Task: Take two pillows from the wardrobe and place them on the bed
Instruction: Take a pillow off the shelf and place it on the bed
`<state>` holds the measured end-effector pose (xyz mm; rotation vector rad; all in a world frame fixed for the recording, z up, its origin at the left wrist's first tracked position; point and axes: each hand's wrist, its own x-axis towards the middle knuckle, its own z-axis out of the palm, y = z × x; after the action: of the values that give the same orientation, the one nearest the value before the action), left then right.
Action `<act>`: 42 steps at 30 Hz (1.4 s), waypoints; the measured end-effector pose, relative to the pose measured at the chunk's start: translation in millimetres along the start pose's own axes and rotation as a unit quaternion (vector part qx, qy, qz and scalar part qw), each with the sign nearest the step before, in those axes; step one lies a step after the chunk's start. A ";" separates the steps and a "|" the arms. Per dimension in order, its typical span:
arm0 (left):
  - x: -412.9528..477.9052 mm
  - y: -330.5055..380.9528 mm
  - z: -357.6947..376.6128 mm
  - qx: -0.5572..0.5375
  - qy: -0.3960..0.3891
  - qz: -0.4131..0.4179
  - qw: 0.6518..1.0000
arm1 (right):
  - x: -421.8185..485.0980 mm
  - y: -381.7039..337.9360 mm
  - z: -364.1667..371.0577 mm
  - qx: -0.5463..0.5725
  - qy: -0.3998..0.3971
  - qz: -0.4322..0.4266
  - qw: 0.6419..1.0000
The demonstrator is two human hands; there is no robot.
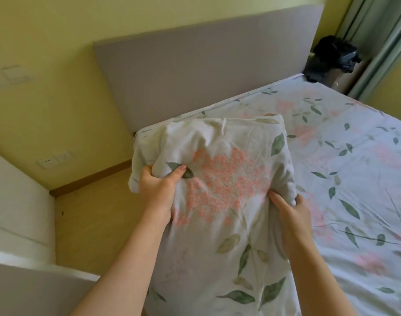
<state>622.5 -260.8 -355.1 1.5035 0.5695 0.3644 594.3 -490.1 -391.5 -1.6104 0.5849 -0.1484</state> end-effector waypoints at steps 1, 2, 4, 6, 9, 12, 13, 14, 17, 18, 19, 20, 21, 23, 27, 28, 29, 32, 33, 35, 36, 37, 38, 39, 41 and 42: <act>15.4 0.5 5.5 0.002 -0.010 -0.004 1.000 | 8.3 -2.2 8.6 -0.001 0.010 0.001 1.000; 31.6 1.3 11.3 0.005 -0.020 -0.007 1.000 | 16.4 -4.7 17.8 -0.001 0.020 0.002 1.000; 65.7 4.7 23.8 0.016 -0.046 -0.011 0.999 | 32.2 -10.6 37.5 0.004 0.045 0.006 0.999; 99.6 9.1 36.7 0.023 -0.071 -0.014 0.997 | 48.5 -16.7 58.2 0.013 0.073 0.010 0.997; 145.6 20.0 56.5 0.030 -0.104 -0.016 0.994 | 67.7 -27.8 86.9 0.025 0.106 0.023 0.994; 180.0 31.0 76.3 0.039 -0.137 -0.010 0.990 | 82.7 -38.0 106.2 0.039 0.133 0.033 0.990; 187.8 34.5 82.9 0.041 -0.148 -0.008 0.988 | 87.1 -41.1 109.4 0.040 0.140 0.034 0.989; 194.2 37.6 89.6 0.041 -0.158 -0.006 0.987 | 91.4 -44.1 111.5 0.041 0.147 0.036 0.988; 205.8 43.8 108.6 0.040 -0.179 -0.003 0.983 | 104.2 -53.4 113.3 0.045 0.166 0.040 0.984; 208.0 45.7 114.9 0.038 -0.184 0.000 0.982 | 109.7 -56.1 112.4 0.047 0.173 0.038 0.983; 209.7 47.2 120.2 0.035 -0.186 0.002 0.982 | 115.2 -58.9 111.4 0.048 0.177 0.034 0.982; 211.1 48.2 124.2 0.033 -0.185 0.003 0.982 | 120.2 -61.4 110.8 0.047 0.178 0.031 0.982; 213.2 49.2 127.6 0.029 -0.184 0.004 0.983 | 125.2 -64.0 110.9 0.046 0.177 0.028 0.983; 219.9 52.0 132.4 0.027 -0.183 0.005 0.983 | 132.8 -68.3 114.1 0.048 0.178 0.026 0.983; 244.7 59.5 137.5 0.031 -0.180 0.013 0.983 | 146.2 -78.2 132.4 0.054 0.171 0.031 0.983; 251.9 61.1 138.9 0.035 -0.180 0.017 0.983 | 150.3 -79.7 138.2 0.058 0.169 0.034 0.983; 259.5 62.6 140.0 0.037 -0.180 0.021 0.983 | 154.7 -80.6 144.7 0.061 0.168 0.036 0.983; 288.6 64.2 141.2 0.046 -0.186 0.024 0.981 | 168.7 -80.0 170.4 0.066 0.171 0.042 0.982; 300.6 64.3 140.5 0.048 -0.190 0.022 0.980 | 173.2 -80.4 181.7 0.066 0.174 0.044 0.982; 327.6 65.2 139.1 0.049 -0.199 0.017 0.979 | 182.4 -82.1 207.1 0.068 0.182 0.045 0.980; 342.6 65.7 138.6 0.050 -0.204 0.016 0.977 | 187.1 -82.9 220.8 0.070 0.187 0.047 0.979; 357.8 67.0 137.7 0.055 -0.208 0.018 0.976 | 191.6 -84.1 234.9 0.071 0.192 0.051 0.977; 372.9 68.2 136.8 0.061 -0.211 0.021 0.975 | 195.5 -85.0 249.0 0.072 0.197 0.055 0.976; 388.2 68.8 135.8 0.067 -0.214 0.022 0.974 | 199.5 -85.0 263.1 0.075 0.201 0.060 0.975; 417.2 67.2 137.3 0.074 -0.230 0.017 0.970 | 207.1 -83.0 288.4 0.085 0.213 0.078 0.970; 430.8 65.4 140.2 0.081 -0.241 0.013 0.967 | 210.3 -81.4 300.0 0.092 0.222 0.089 0.967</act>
<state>1061.8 -132.1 -348.5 1.6841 0.1947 -0.0358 926.5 -316.0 -406.5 -1.3383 1.0276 -0.4240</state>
